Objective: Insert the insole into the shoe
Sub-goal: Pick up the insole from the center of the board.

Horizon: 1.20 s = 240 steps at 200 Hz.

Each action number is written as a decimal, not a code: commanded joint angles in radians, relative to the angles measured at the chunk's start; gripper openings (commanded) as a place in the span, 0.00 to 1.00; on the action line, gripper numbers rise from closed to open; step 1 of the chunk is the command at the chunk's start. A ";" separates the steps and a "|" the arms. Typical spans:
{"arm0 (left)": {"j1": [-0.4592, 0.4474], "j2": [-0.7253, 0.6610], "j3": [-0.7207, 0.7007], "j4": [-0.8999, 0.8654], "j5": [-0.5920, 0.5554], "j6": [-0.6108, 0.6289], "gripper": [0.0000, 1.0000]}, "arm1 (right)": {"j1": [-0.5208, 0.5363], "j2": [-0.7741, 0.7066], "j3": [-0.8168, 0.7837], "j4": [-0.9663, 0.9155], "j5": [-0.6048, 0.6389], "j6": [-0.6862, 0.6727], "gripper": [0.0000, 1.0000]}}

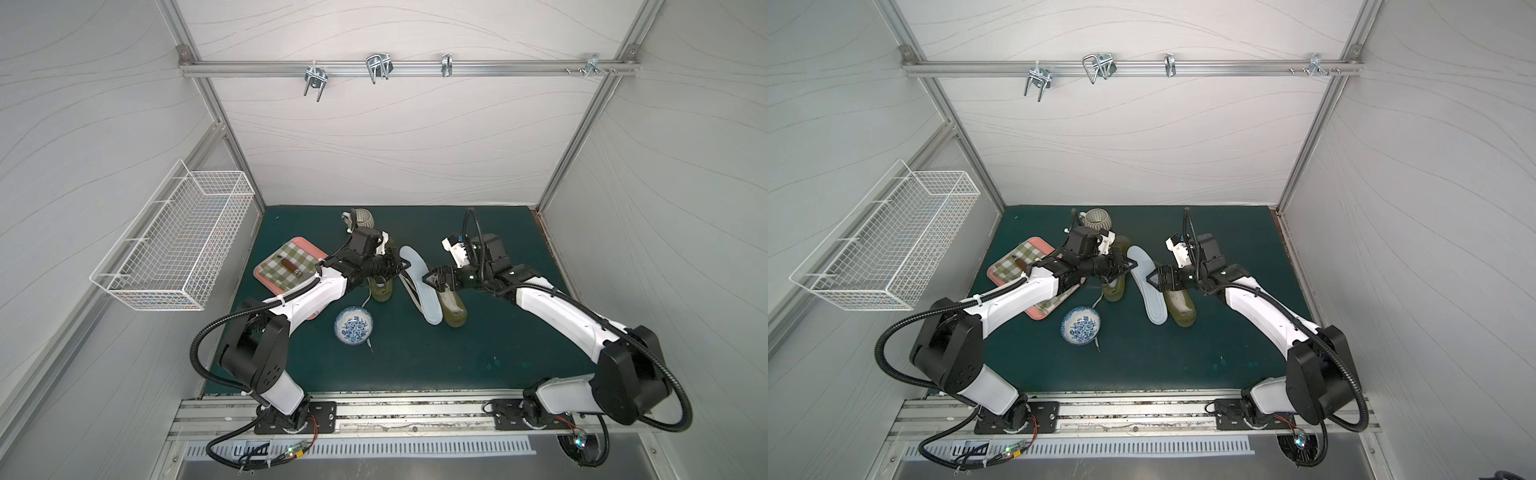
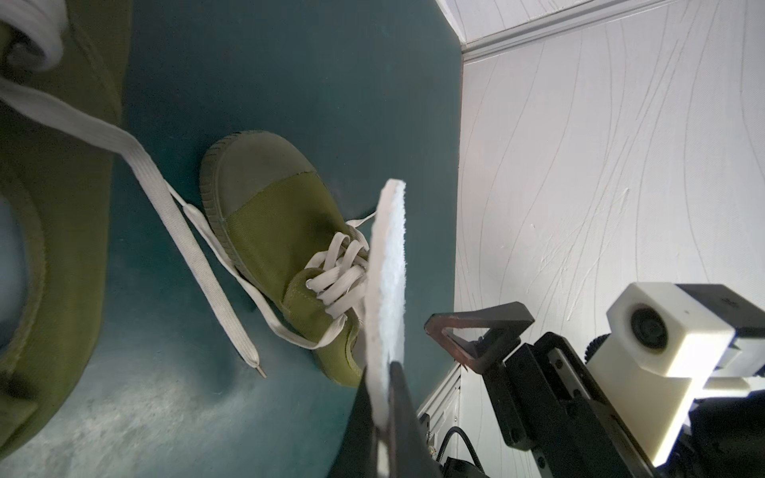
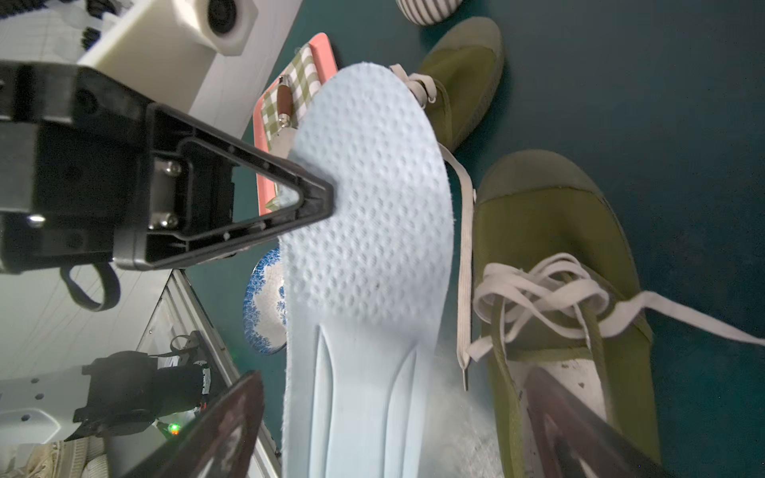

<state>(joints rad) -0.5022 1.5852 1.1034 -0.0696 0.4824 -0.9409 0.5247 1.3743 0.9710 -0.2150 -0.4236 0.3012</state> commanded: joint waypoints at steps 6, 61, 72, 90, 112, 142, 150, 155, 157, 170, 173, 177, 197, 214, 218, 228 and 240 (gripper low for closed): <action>0.004 -0.043 0.005 0.007 -0.022 -0.036 0.00 | 0.016 0.015 -0.026 0.194 -0.029 0.053 0.99; 0.004 -0.048 0.015 -0.016 -0.024 -0.042 0.00 | 0.076 0.100 -0.041 0.315 -0.006 0.095 0.99; 0.004 -0.051 0.011 -0.017 -0.024 -0.047 0.00 | 0.086 0.112 -0.046 0.336 0.011 0.095 0.99; 0.005 -0.058 0.009 -0.028 -0.034 -0.050 0.00 | 0.110 0.129 -0.048 0.353 0.058 0.084 0.99; 0.004 -0.065 0.000 -0.032 -0.047 -0.064 0.00 | 0.145 0.142 -0.047 0.359 0.145 0.056 0.99; 0.004 -0.071 -0.021 -0.022 -0.060 -0.091 0.00 | 0.180 0.161 -0.057 0.399 0.223 0.042 0.99; 0.004 -0.073 -0.026 -0.017 -0.059 -0.097 0.00 | 0.189 0.170 -0.052 0.396 0.236 0.037 0.99; 0.004 -0.073 -0.027 -0.016 -0.059 -0.099 0.00 | 0.193 0.172 -0.051 0.396 0.249 0.036 0.99; 0.004 -0.073 -0.028 -0.018 -0.059 -0.099 0.00 | 0.194 0.174 -0.051 0.397 0.253 0.037 0.99; 0.004 -0.073 -0.028 -0.021 -0.059 -0.099 0.00 | 0.197 0.178 -0.055 0.409 0.264 0.039 0.99; 0.004 -0.073 -0.028 -0.022 -0.059 -0.099 0.00 | 0.198 0.177 -0.056 0.408 0.270 0.041 0.99; 0.004 -0.075 -0.030 -0.022 -0.059 -0.099 0.00 | 0.196 0.176 -0.058 0.412 0.274 0.043 0.98; 0.004 -0.080 -0.037 -0.019 -0.058 -0.104 0.00 | 0.198 0.170 -0.067 0.429 0.275 0.043 0.93; 0.004 -0.080 -0.044 -0.011 -0.053 -0.110 0.00 | 0.193 0.178 -0.048 0.403 0.254 0.033 0.85; 0.004 -0.079 -0.045 -0.009 -0.052 -0.111 0.00 | 0.193 0.180 -0.041 0.396 0.248 0.029 0.83; 0.004 -0.078 -0.048 -0.003 -0.049 -0.112 0.00 | 0.193 0.182 -0.034 0.386 0.239 0.023 0.78; 0.005 -0.079 -0.051 -0.001 -0.046 -0.115 0.00 | 0.193 0.176 -0.035 0.384 0.230 0.017 0.73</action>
<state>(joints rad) -0.5018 1.5375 1.0546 -0.1226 0.4309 -1.0325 0.7151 1.5429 0.9173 0.1738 -0.1852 0.3393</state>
